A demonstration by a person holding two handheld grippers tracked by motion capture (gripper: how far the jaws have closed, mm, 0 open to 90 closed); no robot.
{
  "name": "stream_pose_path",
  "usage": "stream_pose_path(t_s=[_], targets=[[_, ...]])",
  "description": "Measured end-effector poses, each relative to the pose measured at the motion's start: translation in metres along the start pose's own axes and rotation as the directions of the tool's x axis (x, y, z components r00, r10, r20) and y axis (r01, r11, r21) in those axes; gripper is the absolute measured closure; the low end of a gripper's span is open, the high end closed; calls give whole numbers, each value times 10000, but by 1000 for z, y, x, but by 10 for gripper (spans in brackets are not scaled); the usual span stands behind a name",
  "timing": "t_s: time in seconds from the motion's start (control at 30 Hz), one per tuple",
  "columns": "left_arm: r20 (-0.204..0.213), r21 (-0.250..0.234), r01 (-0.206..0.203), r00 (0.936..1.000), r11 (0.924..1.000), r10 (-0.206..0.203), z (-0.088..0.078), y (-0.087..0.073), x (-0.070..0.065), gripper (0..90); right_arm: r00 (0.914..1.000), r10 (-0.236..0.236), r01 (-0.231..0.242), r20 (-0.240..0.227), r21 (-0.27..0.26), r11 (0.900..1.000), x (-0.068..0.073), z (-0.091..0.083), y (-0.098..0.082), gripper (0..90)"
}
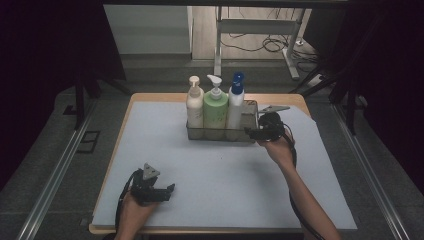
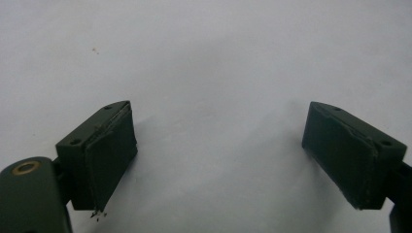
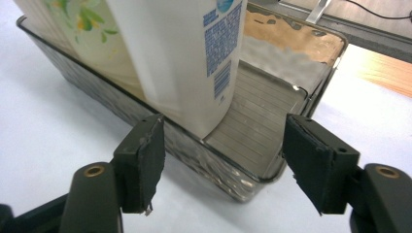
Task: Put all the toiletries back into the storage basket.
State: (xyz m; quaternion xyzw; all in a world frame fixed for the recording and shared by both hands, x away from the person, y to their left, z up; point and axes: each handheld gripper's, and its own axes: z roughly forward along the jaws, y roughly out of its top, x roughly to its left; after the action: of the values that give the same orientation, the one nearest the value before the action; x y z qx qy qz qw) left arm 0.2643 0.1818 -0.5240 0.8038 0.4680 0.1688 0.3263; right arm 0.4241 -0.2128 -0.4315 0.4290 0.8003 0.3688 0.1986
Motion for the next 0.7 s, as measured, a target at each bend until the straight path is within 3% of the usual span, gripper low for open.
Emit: stream_pose_path(t_s=[0.7], targets=[[-6,-6,0,10000,10000,0,0,0,0,120,9958,-858,862,-317,131,9962,4,-43,-24,151]])
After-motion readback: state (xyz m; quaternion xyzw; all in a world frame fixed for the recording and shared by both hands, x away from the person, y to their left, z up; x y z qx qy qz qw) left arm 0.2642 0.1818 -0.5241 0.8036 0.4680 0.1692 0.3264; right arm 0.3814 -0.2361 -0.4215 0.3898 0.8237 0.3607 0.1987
